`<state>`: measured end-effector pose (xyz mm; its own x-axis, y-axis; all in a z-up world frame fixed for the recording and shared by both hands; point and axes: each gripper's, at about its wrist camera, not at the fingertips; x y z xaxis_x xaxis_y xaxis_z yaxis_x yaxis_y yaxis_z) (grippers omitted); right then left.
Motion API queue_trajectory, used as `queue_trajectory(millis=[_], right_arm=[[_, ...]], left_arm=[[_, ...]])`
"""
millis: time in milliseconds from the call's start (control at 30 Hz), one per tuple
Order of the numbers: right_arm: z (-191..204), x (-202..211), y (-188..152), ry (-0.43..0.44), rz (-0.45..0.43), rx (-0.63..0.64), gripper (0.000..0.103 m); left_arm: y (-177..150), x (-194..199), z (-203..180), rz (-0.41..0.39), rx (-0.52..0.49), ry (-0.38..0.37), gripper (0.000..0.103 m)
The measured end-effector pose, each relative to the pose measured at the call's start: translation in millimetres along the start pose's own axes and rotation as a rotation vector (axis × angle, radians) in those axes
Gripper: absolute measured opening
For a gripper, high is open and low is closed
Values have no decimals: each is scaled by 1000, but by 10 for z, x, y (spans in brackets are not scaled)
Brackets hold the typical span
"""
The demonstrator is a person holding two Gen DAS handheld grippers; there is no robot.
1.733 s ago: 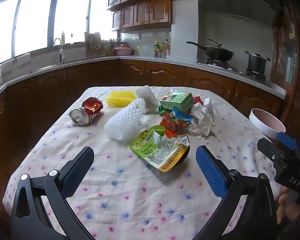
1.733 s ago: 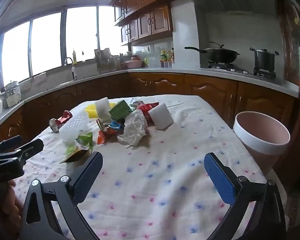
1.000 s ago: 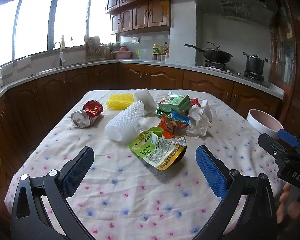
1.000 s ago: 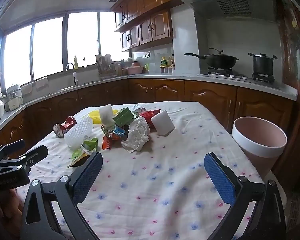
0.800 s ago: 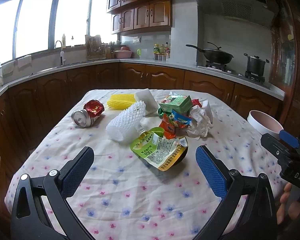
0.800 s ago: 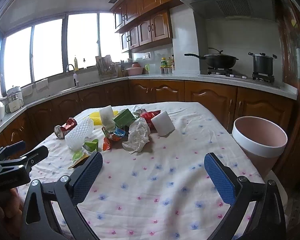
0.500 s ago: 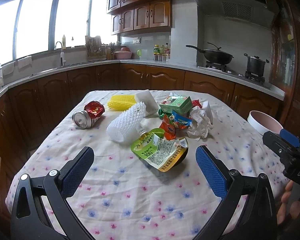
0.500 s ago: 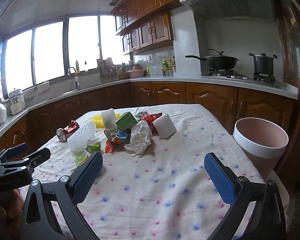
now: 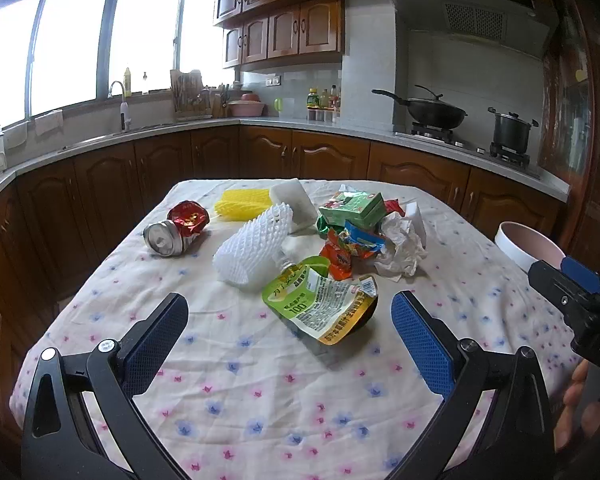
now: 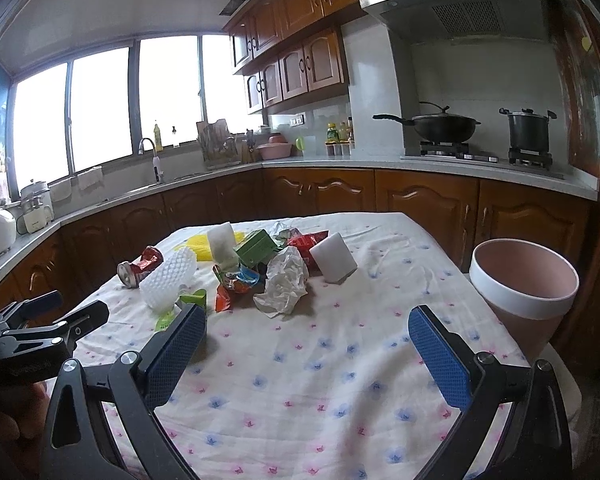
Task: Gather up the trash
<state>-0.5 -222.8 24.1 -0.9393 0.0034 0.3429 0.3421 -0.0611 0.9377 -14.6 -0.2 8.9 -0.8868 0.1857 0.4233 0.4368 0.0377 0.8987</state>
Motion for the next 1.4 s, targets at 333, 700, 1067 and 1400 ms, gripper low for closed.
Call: queue_trajectory(millis=[333, 700, 1067, 1400], right_arm=[[16, -26, -10, 1, 6, 2, 102], [50, -156, 42, 21, 21, 12, 102], [5, -430, 180, 73, 78, -27, 102], [60, -1052, 372, 143, 240, -66, 82]], left_arm=[[-5, -17, 14, 7, 4, -5, 103], [87, -158, 168, 39, 35, -1, 103], [291, -488, 438, 99, 70, 20, 103], [538, -1018, 640, 208, 45, 34, 91]])
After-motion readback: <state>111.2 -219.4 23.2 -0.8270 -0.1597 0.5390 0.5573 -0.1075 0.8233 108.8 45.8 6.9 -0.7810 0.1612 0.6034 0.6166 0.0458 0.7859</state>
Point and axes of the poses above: each gripper's, at about its wrist camera, not at the fingertips, and x roughly against the way its jaws point, z to its left, y to its top, and after that the axes turned 11 degrees about -y, right-handed
